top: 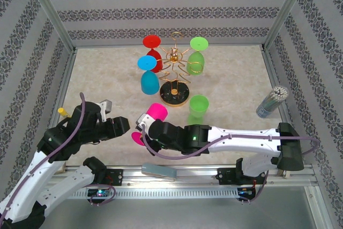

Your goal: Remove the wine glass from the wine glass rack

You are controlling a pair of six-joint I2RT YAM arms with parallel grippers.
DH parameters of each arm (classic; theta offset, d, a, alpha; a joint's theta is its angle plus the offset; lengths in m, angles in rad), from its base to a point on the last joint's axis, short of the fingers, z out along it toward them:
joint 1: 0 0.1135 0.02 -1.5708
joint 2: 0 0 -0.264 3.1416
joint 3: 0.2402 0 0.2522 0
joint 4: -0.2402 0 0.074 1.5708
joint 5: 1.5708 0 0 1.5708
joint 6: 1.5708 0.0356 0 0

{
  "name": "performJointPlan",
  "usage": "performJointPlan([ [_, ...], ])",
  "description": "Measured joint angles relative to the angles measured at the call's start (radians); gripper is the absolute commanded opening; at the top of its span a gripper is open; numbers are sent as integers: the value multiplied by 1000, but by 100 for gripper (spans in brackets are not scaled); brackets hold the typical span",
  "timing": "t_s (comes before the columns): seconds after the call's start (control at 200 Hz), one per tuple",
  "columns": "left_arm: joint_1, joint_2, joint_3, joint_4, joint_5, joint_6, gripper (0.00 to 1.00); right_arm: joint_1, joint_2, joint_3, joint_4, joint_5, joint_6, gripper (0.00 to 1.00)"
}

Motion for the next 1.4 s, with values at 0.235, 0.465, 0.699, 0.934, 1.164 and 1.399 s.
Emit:
performJointPlan([
  [0.235,0,48,-3,-14,45,-4,55,59,10,-38,35,172,-115,0],
  [0.465,0,66,-59,1,108,-50,55,100,48,-68,92,330,-224,0],
  [0.699,0,54,-137,81,160,-128,54,130,47,-158,206,453,-319,0],
  [0.934,0,42,-138,131,185,-184,52,149,45,-200,296,524,-376,0],
  [1.164,0,90,-138,191,220,-212,50,150,45,-206,342,564,-402,0],
  [1.399,0,122,-140,241,236,-221,46,150,45,-206,367,568,-406,0],
])
